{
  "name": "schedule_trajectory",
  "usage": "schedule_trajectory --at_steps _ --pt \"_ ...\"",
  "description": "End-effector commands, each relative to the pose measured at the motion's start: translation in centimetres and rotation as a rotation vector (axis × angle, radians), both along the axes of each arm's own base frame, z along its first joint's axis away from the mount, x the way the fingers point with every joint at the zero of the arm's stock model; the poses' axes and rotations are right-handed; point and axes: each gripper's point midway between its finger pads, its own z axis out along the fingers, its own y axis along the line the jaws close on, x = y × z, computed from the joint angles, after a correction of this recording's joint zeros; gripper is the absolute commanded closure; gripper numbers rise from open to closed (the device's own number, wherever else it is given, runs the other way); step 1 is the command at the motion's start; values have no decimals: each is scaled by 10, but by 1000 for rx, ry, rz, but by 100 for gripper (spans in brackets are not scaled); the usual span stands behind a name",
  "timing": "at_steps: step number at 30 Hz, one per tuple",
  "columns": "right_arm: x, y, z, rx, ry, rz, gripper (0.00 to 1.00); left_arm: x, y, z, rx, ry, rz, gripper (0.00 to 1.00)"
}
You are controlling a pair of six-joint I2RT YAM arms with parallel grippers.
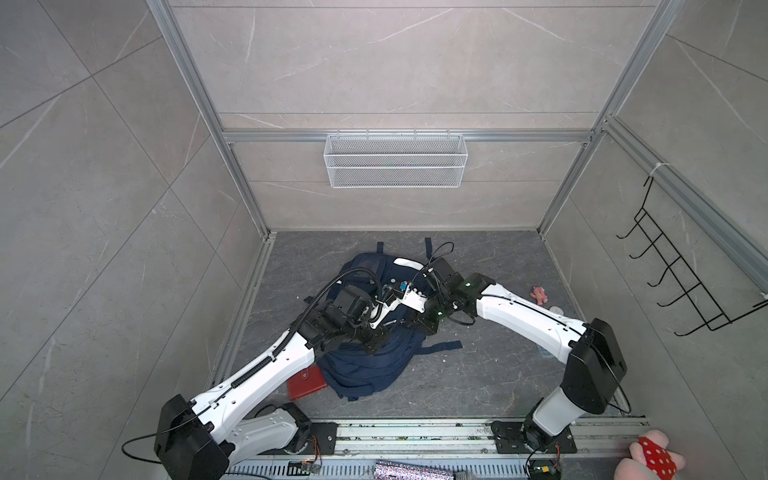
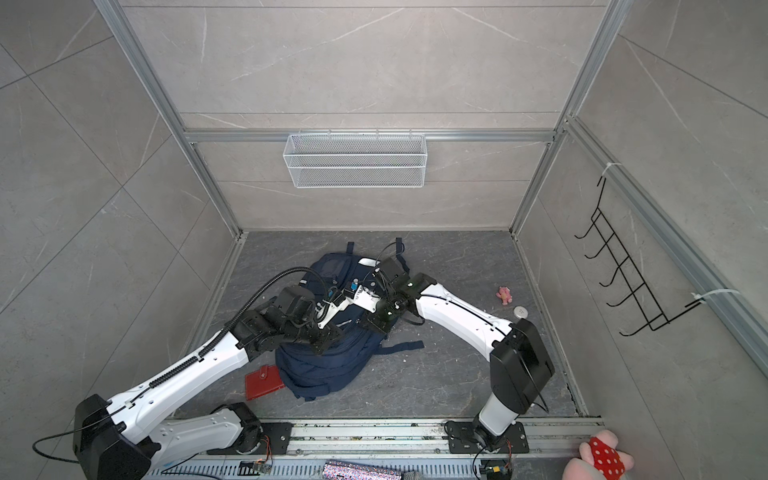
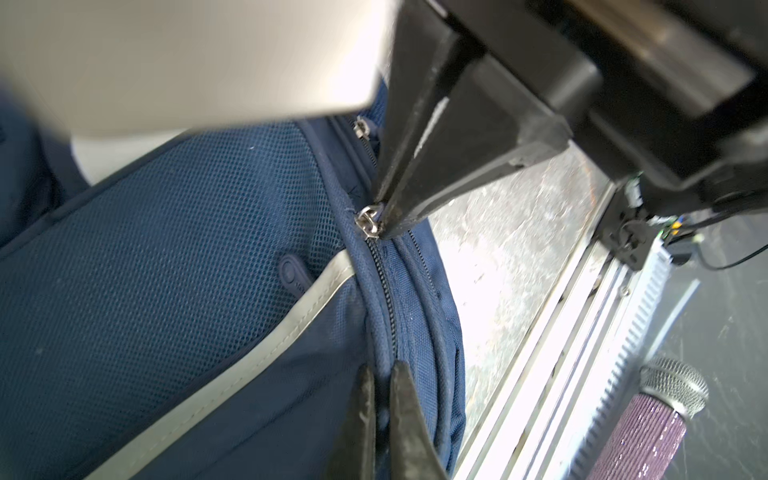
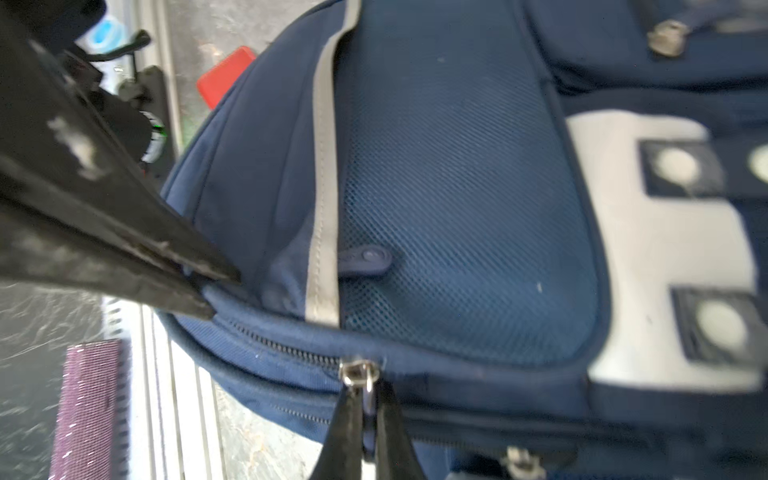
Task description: Pack the student bag
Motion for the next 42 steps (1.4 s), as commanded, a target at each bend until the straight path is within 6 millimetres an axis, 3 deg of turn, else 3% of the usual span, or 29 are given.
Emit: schedule_trajectory --at_steps 1,9,12,15,16,21,24,28,32,42 --pt "-3 -16 0 -48 -59 -24 100 27 -14 18 -133 -31 108 100" --pt "-14 -54 -22 -188 -86 -81 100 63 -34 2 -213 46 273 99" --pt "-14 -63 -23 -206 -113 -108 100 62 -38 9 -240 63 268 69" --pt "-9 -67 -22 -183 -104 -157 100 68 -17 19 -269 57 333 27" --pt "-6 -69 -23 -172 -91 -178 100 73 -6 23 -285 70 362 22" --pt "11 -77 -26 -104 6 -266 100 97 54 22 -252 119 488 21" --pt "22 -85 -26 -66 17 -311 100 113 68 4 -211 210 473 22" --pt "43 -98 -30 -98 1 -388 100 131 55 -8 -120 238 323 25" --pt "74 -123 -38 -177 -20 -530 100 144 35 -6 -122 205 173 29" --pt "118 -149 -49 -241 4 -680 100 158 13 -48 76 264 15 34"
